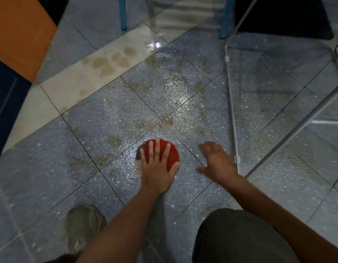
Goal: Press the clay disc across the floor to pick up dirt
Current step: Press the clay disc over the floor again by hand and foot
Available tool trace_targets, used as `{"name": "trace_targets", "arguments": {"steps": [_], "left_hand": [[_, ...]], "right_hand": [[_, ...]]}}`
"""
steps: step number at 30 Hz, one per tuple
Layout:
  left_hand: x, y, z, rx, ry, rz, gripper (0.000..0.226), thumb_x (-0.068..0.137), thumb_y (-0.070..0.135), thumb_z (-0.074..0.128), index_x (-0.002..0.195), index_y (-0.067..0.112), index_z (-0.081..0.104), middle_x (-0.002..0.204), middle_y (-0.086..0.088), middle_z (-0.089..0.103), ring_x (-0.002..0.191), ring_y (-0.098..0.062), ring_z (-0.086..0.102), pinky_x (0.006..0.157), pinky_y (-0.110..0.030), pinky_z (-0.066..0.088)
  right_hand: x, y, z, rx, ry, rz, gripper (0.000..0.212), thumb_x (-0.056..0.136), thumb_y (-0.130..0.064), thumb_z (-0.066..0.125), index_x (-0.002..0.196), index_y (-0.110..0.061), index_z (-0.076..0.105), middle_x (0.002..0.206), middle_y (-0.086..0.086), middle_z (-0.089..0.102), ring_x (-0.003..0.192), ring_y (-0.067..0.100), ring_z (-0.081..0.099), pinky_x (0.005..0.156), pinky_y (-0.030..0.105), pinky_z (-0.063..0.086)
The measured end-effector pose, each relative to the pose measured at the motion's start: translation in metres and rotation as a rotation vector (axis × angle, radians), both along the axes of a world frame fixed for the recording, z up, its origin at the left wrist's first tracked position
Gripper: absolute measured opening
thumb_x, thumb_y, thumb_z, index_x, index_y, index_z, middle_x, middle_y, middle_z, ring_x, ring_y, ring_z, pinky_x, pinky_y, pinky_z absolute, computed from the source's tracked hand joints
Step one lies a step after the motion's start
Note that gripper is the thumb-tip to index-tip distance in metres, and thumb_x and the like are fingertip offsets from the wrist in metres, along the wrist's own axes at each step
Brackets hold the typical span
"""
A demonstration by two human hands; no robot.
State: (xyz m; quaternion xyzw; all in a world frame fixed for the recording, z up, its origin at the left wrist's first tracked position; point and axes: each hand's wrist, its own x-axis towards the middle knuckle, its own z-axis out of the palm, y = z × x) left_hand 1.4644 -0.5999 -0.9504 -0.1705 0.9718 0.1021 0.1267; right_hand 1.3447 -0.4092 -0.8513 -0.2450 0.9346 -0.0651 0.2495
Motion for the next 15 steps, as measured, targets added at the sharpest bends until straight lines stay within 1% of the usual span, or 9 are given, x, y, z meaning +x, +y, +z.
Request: {"name": "trace_targets", "arguments": {"steps": [1,2,4,6,8,10,11,13,15], "left_hand": [[-0.004,0.013,-0.001,0.009,-0.001,0.035,0.083,0.106,0.077,0.017,0.172,0.031,-0.005,0.178,-0.013,-0.016,0.164,-0.036,-0.02,0.131,-0.065,-0.009],[-0.001,0.025,-0.001,0.022,0.003,0.014,0.082,0.107,0.075,0.017,0.172,0.03,-0.005,0.178,-0.013,-0.016,0.164,-0.036,-0.02,0.131,-0.065,-0.007],[0.029,0.039,-0.002,0.06,0.021,-0.166,0.08,0.108,0.074,0.022,0.172,0.032,0.001,0.18,-0.009,-0.011,0.166,-0.034,-0.013,0.13,-0.067,0.003],[0.068,0.025,0.0,0.076,0.043,-0.345,0.078,0.107,0.075,0.029,0.172,0.037,0.011,0.181,-0.003,-0.002,0.167,-0.029,-0.003,0.129,-0.067,0.015],[0.097,-0.006,-0.001,0.079,0.039,-0.367,0.076,0.105,0.076,0.032,0.171,0.04,0.017,0.181,0.0,0.004,0.168,-0.026,0.005,0.128,-0.067,0.018],[0.103,-0.035,0.0,0.045,0.028,-0.26,0.076,0.105,0.076,0.032,0.17,0.042,0.017,0.181,0.001,0.005,0.167,-0.027,0.008,0.131,-0.064,0.009],[0.095,-0.041,0.0,0.027,0.013,-0.183,0.076,0.105,0.077,0.03,0.171,0.042,0.014,0.181,0.0,0.002,0.168,-0.027,0.004,0.132,-0.061,0.002],[0.061,-0.039,0.0,0.002,-0.022,0.018,0.08,0.105,0.078,0.021,0.171,0.039,0.001,0.18,-0.005,-0.01,0.167,-0.03,-0.012,0.131,-0.059,-0.012],[0.016,-0.02,0.002,0.011,-0.047,0.196,0.082,0.105,0.077,0.013,0.171,0.033,-0.009,0.177,-0.012,-0.02,0.163,-0.035,-0.022,0.128,-0.061,-0.019]], "right_hand": [[-0.002,0.001,0.0,0.012,0.002,-0.028,0.093,0.078,-0.045,0.084,0.154,-0.024,0.035,0.16,0.007,0.035,0.143,0.03,0.037,0.115,0.041,0.038],[-0.004,0.002,0.0,0.023,-0.001,-0.062,0.095,0.077,-0.045,0.085,0.154,-0.023,0.034,0.16,0.008,0.034,0.144,0.03,0.035,0.116,0.041,0.037],[-0.006,0.006,0.002,0.044,-0.009,-0.115,0.101,0.075,-0.048,0.086,0.156,-0.022,0.031,0.161,0.01,0.032,0.145,0.032,0.032,0.117,0.042,0.036],[-0.004,0.005,0.004,0.063,-0.014,-0.113,0.104,0.074,-0.048,0.086,0.157,-0.022,0.029,0.162,0.01,0.029,0.146,0.032,0.031,0.116,0.043,0.036],[0.003,0.002,0.004,0.07,-0.027,-0.048,0.103,0.075,-0.047,0.085,0.157,-0.023,0.028,0.163,0.01,0.026,0.147,0.032,0.03,0.116,0.043,0.035],[0.014,-0.006,0.002,0.057,-0.049,0.036,0.101,0.077,-0.046,0.084,0.158,-0.024,0.027,0.165,0.009,0.023,0.148,0.031,0.027,0.118,0.042,0.034],[0.018,-0.01,0.001,0.047,-0.057,0.064,0.101,0.077,-0.045,0.085,0.158,-0.024,0.027,0.165,0.009,0.023,0.149,0.031,0.027,0.118,0.042,0.033],[0.023,-0.018,0.0,0.031,-0.06,0.083,0.103,0.076,-0.045,0.086,0.158,-0.025,0.027,0.166,0.009,0.021,0.149,0.03,0.026,0.119,0.042,0.033],[0.022,-0.022,0.0,0.025,-0.048,0.078,0.105,0.074,-0.046,0.086,0.158,-0.025,0.026,0.166,0.008,0.02,0.15,0.029,0.025,0.12,0.042,0.033]]}}
